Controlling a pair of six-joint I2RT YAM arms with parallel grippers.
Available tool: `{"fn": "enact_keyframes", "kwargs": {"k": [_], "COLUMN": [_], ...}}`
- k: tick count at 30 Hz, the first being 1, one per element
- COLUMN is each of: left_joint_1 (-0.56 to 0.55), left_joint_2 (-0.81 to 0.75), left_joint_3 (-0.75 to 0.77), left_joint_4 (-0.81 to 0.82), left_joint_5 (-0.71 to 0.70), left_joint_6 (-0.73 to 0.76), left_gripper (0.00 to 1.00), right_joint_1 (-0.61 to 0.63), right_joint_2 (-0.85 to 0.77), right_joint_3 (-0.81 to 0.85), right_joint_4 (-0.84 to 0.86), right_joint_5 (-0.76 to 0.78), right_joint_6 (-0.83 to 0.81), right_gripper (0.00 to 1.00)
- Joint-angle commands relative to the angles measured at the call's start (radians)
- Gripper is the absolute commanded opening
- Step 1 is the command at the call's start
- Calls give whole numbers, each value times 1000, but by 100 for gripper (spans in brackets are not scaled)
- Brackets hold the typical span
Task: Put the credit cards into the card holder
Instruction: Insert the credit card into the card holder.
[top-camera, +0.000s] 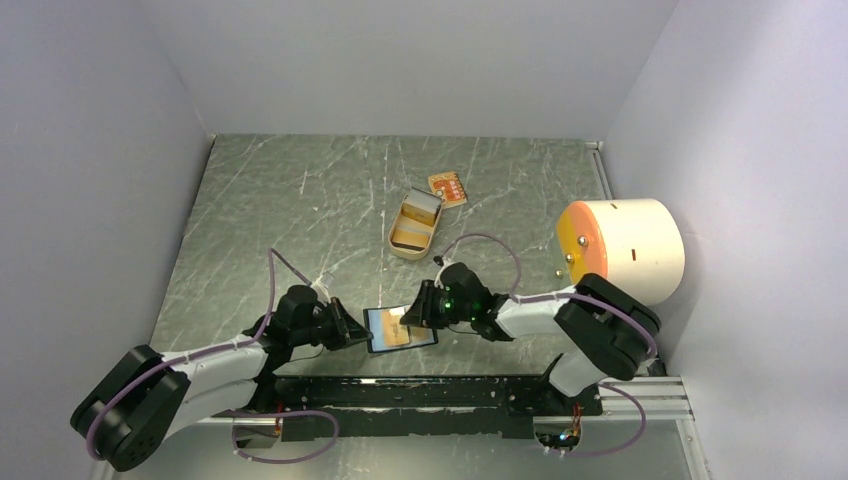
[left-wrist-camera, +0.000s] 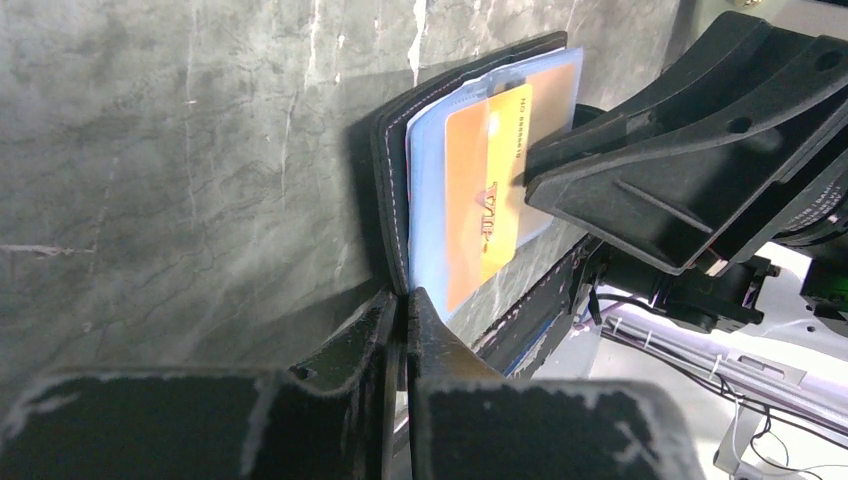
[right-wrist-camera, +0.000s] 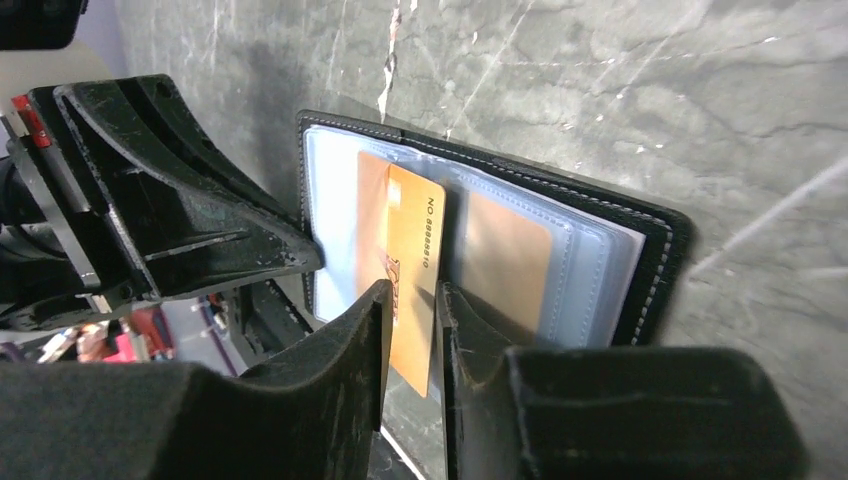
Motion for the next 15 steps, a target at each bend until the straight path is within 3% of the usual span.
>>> {"fn": "enact_keyframes", "kwargs": {"k": [1, 15], "left_joint_1": [4, 4], "left_joint_2": [-19, 27], "left_joint_3": [6, 7], "left_joint_4": [18, 68], "left_joint_5": [20, 40], "left_joint_6": [8, 0], "left_gripper": [10, 11], "right_joint_1": [-1, 60], "right_joint_2": [-68, -1], "right_joint_3": [21, 51], "right_joint_4": [-251, -157], "right_joint_5": [139, 102], "right_joint_6": [-101, -64], "right_gripper": [28, 30]}}
